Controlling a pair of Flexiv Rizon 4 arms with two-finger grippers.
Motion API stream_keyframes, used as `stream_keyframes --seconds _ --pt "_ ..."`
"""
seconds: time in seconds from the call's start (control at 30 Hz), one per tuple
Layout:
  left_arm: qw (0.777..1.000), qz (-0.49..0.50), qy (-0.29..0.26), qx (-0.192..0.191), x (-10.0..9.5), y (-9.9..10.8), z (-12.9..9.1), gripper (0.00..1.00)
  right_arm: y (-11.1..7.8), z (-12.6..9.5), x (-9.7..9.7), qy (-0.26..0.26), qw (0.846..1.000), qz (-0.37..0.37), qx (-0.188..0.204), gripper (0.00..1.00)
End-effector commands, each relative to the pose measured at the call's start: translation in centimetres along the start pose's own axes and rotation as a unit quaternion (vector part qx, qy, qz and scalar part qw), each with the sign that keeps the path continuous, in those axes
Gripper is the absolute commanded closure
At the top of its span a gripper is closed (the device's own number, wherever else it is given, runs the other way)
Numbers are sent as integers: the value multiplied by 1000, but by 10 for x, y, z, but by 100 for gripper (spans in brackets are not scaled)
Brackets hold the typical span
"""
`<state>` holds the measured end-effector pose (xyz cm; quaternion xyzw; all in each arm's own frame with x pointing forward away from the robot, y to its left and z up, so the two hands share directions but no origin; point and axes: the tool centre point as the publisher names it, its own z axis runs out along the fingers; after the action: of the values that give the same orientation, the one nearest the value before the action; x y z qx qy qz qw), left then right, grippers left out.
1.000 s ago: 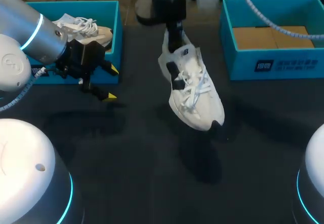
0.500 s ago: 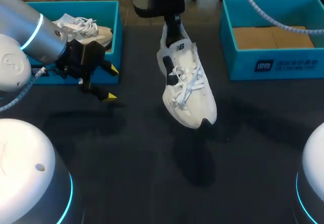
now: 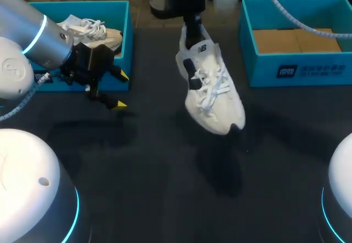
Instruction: Take the shoe out of the shoebox, open the shoe tongue, remove and reinsert the insole, then place the shoe into the shoebox
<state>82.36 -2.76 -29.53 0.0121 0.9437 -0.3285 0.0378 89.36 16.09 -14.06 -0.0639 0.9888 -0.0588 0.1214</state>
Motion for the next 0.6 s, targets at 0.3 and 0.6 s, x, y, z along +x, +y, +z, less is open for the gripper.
stream_keyframes --seconds 0.3,0.6 --pt "1000 0 1 -1 0 0 0 0 -127 22 -1 13 998 -45 -37 100" --pt "1000 0 1 -1 0 0 0 0 -210 28 -17 21 999 -24 -21 100"
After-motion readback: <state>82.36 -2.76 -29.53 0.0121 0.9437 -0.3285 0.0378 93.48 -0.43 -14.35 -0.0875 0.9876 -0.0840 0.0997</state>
